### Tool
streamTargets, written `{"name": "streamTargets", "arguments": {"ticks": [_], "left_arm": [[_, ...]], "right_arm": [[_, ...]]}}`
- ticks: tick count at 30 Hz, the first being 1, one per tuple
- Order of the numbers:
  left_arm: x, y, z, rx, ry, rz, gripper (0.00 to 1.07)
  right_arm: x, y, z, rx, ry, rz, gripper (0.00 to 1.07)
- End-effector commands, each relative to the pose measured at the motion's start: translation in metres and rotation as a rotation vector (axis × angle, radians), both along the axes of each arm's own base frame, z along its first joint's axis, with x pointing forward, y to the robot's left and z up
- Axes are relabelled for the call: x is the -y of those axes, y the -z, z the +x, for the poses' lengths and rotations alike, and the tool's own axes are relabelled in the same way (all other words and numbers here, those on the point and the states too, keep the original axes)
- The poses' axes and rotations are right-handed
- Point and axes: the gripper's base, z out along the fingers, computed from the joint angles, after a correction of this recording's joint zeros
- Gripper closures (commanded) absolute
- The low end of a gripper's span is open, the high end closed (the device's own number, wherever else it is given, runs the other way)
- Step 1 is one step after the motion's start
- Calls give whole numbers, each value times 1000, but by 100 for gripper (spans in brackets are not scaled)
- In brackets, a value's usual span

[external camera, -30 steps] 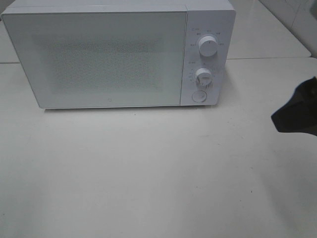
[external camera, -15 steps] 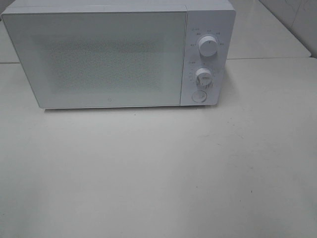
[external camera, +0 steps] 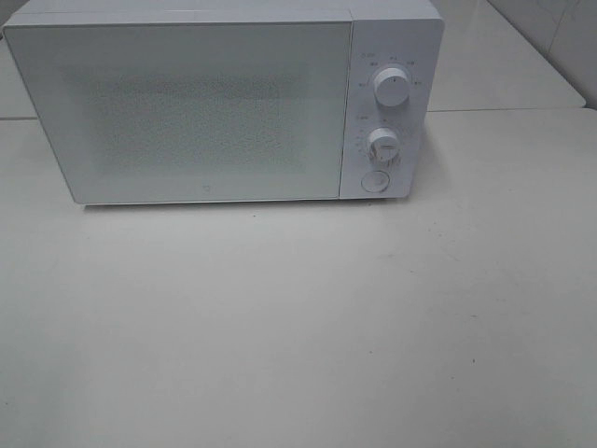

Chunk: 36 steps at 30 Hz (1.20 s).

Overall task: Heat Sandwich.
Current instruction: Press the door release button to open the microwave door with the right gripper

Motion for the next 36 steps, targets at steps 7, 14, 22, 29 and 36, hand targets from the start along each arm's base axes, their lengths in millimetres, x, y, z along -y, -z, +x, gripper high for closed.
{"name": "streamTargets", "arguments": {"ticks": [7,14,22,29,36], "left_arm": [[1,0,-2,19,1,-8,9],[1,0,-2,18,1,-8,9],[1,0,-2,19,1,-8,9],[1,0,-2,19,1,-8,9],[1,0,-2,19,1,-8,9]], "right_arm": [[1,16,-15,189,91,19,31],[1,21,-20,230,119,19,31],[1,21,-20,231,117,19,31],[1,18,-21,242,115,24,31],[0,-2,-11,308,111,32,31]]}}
